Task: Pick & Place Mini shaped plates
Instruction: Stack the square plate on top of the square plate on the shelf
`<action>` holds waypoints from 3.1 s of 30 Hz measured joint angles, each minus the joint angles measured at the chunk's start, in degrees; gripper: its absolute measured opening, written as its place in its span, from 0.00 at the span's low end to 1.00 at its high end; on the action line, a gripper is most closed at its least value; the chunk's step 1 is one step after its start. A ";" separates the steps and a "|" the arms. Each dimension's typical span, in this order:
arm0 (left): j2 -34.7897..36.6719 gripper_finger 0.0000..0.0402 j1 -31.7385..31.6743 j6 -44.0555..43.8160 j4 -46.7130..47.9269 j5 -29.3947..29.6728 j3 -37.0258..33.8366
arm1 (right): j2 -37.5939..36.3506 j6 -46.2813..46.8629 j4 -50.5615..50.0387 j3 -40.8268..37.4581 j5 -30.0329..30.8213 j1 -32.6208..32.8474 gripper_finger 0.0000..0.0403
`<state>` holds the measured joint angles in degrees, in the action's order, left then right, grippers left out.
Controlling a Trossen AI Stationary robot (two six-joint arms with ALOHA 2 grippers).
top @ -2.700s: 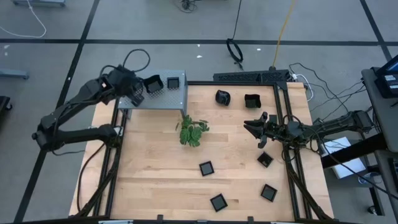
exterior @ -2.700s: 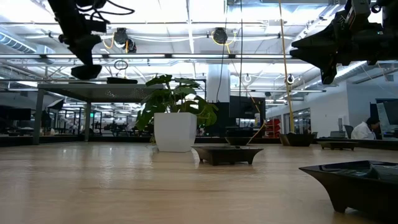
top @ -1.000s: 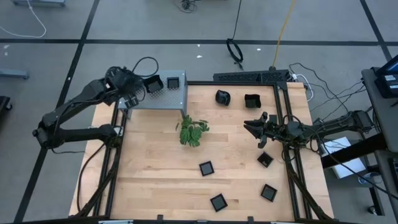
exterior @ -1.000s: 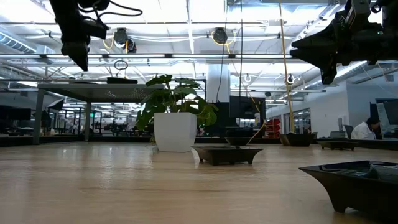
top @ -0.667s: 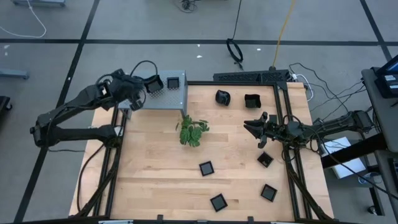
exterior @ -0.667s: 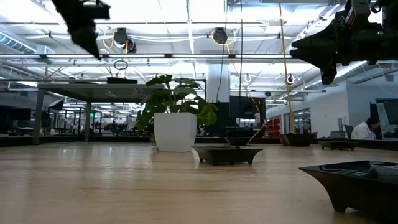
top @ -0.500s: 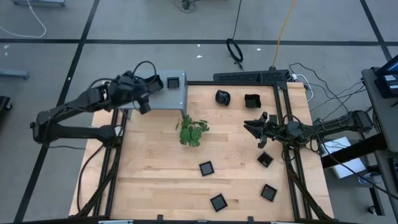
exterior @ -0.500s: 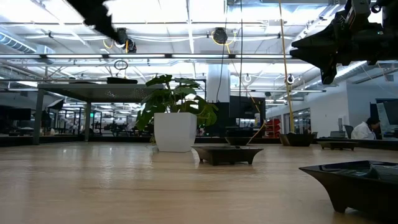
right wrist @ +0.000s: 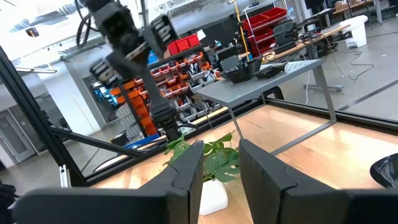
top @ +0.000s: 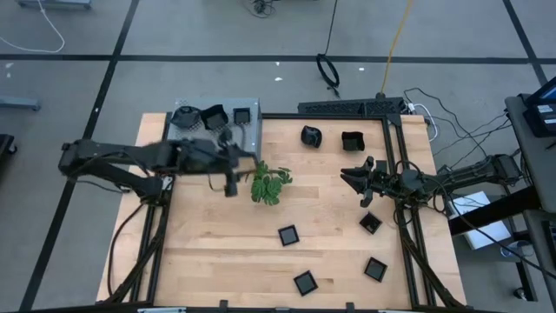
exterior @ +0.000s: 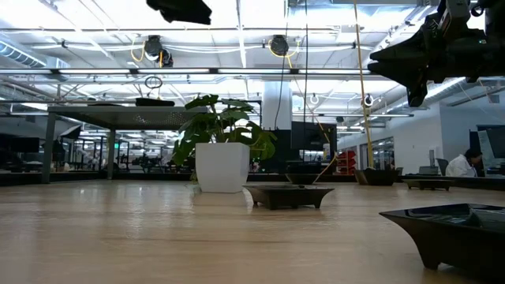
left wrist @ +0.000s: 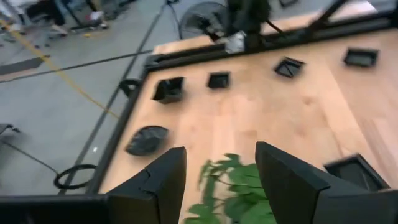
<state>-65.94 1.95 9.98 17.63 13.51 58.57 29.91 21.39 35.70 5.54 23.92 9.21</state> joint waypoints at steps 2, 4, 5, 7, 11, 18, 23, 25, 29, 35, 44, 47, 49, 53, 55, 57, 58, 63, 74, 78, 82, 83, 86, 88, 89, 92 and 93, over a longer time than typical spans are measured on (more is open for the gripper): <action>-1.80 0.49 2.05 -0.01 -0.63 0.29 0.00 | -0.02 0.00 0.00 0.00 0.00 0.00 0.22; -3.18 0.49 3.89 -0.42 -1.43 0.49 0.00 | 0.00 0.00 0.00 0.00 0.00 0.00 0.22; -3.66 0.49 4.85 -1.07 -1.55 0.49 0.00 | -0.02 -0.02 0.00 0.00 0.00 0.00 0.22; -4.23 0.49 6.46 -3.30 -1.49 0.64 0.00 | 0.00 -0.02 0.00 0.00 0.00 0.00 0.22; -4.75 0.49 8.99 -7.51 -1.45 4.34 0.00 | 0.00 0.00 0.00 0.00 0.00 0.00 0.22; -4.74 0.49 11.84 -7.12 -8.95 6.09 0.00 | 0.00 -0.02 0.00 0.00 0.00 0.00 0.22; -4.74 0.49 12.46 -7.16 -20.51 6.15 0.00 | 0.00 0.10 0.98 0.00 0.02 -0.13 0.22; -4.74 0.49 12.48 -6.69 -24.57 6.15 0.00 | -0.02 0.94 1.50 0.00 0.02 -0.13 0.22; -4.73 0.49 12.47 -5.99 -31.39 5.82 0.00 | 0.00 2.09 3.49 0.00 0.02 -0.13 0.22; -4.71 0.49 12.47 -5.90 -35.34 4.53 0.00 | -0.02 2.06 6.69 0.00 0.02 -0.13 0.22; -4.62 0.49 11.76 -4.01 -35.49 4.56 0.00 | 0.00 9.57 9.83 0.00 0.02 -0.13 0.22; -3.30 0.49 10.72 -2.56 -34.41 4.92 -0.04 | -0.02 9.75 11.02 0.00 0.02 -0.13 0.22; -3.05 0.49 10.08 -1.05 -34.51 5.15 -0.04 | -0.02 9.40 11.11 0.00 0.10 -0.13 0.22; -3.38 0.49 9.54 -2.02 -34.91 5.07 -0.09 | 0.01 9.45 11.51 0.00 2.37 -0.13 0.22; -3.25 0.49 9.54 -3.88 -35.76 5.08 -0.09 | 0.02 9.44 13.26 0.00 4.54 -0.16 0.22; -3.42 0.49 9.54 -5.54 -35.74 5.08 -0.07 | 0.00 8.48 14.88 0.07 4.74 -0.55 0.22; -3.54 0.49 9.54 -6.46 -35.56 5.07 -0.07 | -0.02 7.66 14.99 0.42 4.62 -0.79 0.22; -3.45 0.49 10.00 -16.12 -35.96 5.08 -0.07 | -0.02 3.81 8.93 4.37 2.99 -1.49 0.24; -3.56 0.49 12.69 -23.71 -37.83 5.04 -0.07 | 3.64 -4.02 -34.71 22.33 3.02 -4.06 0.35; -3.53 0.49 14.07 -23.44 -42.67 4.99 -0.07 | 7.71 -3.87 -42.25 27.37 3.04 -6.02 0.39; -3.45 0.49 14.75 -20.58 -45.67 5.01 -0.07 | 13.30 -0.21 -47.42 31.68 3.12 -8.77 0.41; -3.35 0.49 14.88 -19.96 -45.73 5.02 -0.07 | 14.81 0.97 -48.48 32.61 3.02 -9.42 0.41; -3.29 0.49 15.13 -19.19 -44.36 4.57 -0.03 | 18.84 1.44 -51.78 34.53 1.06 -10.80 0.41; -3.54 0.49 15.13 -19.15 -40.34 4.53 0.00 | 21.21 0.22 -52.89 35.13 -1.50 -11.38 0.41; -3.95 0.49 15.02 -19.30 -38.07 4.55 0.00 | 22.29 0.08 -53.37 35.24 -2.54 -11.52 0.41; -5.91 0.49 14.30 -21.48 -30.89 4.57 0.00 | 24.83 0.31 -54.63 35.69 -5.92 -11.89 0.41; -6.85 0.49 14.01 -22.28 -29.46 4.54 0.00 | 25.55 0.45 -55.64 35.94 -7.05 -11.89 0.41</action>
<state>-72.79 15.96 -12.30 -11.83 18.05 58.57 55.46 21.84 -19.94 41.48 16.88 -2.68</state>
